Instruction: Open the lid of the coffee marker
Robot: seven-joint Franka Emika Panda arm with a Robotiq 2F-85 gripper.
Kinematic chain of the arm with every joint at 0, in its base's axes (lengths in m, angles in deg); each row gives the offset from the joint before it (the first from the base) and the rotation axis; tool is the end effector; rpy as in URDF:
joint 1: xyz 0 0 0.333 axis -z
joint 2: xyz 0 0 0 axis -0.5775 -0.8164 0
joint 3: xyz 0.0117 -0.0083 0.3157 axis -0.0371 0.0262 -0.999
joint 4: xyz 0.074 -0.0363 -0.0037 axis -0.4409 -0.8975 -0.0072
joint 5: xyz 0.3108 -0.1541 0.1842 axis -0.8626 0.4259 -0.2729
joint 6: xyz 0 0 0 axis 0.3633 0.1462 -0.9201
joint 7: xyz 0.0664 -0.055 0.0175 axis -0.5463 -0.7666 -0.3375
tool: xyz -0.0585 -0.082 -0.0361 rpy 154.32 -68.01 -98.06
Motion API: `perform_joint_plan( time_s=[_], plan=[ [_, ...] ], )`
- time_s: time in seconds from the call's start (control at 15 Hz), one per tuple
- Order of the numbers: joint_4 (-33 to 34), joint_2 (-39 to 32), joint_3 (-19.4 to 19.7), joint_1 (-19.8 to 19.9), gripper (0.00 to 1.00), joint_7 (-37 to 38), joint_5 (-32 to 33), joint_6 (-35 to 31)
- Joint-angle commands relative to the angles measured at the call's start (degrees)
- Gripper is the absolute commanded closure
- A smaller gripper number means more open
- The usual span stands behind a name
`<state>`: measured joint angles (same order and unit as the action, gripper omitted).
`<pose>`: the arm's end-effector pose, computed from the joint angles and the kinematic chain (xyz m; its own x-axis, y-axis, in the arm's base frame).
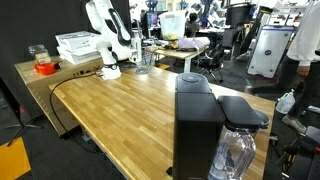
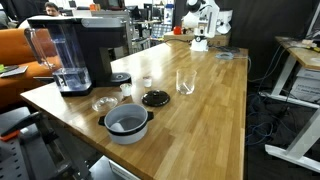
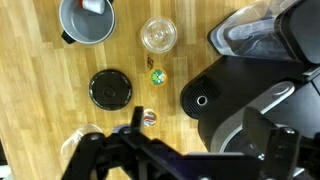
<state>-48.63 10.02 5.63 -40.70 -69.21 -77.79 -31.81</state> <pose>0.4989 0.0848 0.4705 0.9849 0.1528 -0.0812 0.1479 -0.9869 -0.0638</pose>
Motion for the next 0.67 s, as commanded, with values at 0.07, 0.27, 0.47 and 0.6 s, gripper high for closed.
perform_joint_plan(
  time_s=[0.07,0.27,0.47,0.6],
  plan=[
    [6.6,-4.3,2.5,0.7,0.0,-13.1,-10.8,3.9],
    [10.6,-7.0,3.9,1.7,0.0,-20.7,-17.3,9.1],
    [9.6,-6.3,3.5,2.3,0.0,-19.9,-16.6,8.5],
    [11.1,-7.5,3.6,2.8,0.0,-20.4,-16.9,10.1]
  ],
)
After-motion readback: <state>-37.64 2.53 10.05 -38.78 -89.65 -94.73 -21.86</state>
